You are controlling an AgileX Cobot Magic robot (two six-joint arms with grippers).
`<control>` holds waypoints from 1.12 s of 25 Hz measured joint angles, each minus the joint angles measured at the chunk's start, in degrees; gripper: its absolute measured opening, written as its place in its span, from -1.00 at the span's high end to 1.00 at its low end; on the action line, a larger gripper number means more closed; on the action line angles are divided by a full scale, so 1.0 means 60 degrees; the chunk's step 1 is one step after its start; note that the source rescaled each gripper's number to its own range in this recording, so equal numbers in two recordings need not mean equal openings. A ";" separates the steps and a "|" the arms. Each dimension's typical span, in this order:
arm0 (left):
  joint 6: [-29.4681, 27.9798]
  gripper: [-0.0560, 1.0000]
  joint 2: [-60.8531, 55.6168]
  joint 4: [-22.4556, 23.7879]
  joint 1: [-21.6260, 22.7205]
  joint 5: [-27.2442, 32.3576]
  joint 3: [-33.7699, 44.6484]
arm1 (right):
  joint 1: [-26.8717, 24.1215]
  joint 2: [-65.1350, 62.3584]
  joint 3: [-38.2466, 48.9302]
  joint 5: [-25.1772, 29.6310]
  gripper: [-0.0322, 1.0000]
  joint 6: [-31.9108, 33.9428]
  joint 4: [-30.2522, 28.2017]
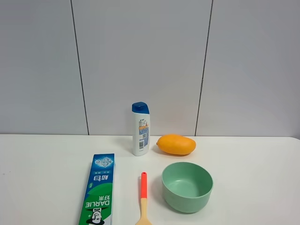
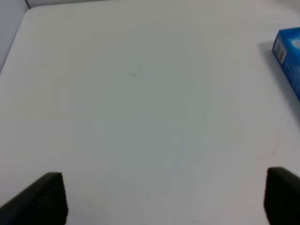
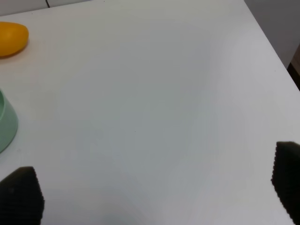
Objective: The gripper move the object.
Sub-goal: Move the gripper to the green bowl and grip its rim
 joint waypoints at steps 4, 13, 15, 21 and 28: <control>0.0000 -1.00 0.0000 0.0000 0.0000 0.0000 0.0000 | 0.0000 0.0000 0.0000 0.0000 -1.00 0.0000 0.0000; 0.0000 -1.00 0.0000 0.0000 0.0000 0.0000 0.0000 | 0.0087 0.0000 0.0000 0.0000 -1.00 0.0000 0.0000; 0.0000 -1.00 0.0000 0.0000 0.0000 0.0000 0.0000 | 0.0148 0.0000 0.0000 0.0000 -1.00 0.0000 0.0000; 0.0000 -1.00 0.0000 0.0000 0.0000 0.0000 0.0000 | 0.0160 0.0000 0.0000 0.0000 -1.00 0.0000 0.0000; 0.0000 -1.00 0.0000 0.0000 0.0000 0.0000 0.0000 | 0.0160 0.0000 0.0000 0.0000 -1.00 0.0000 0.0000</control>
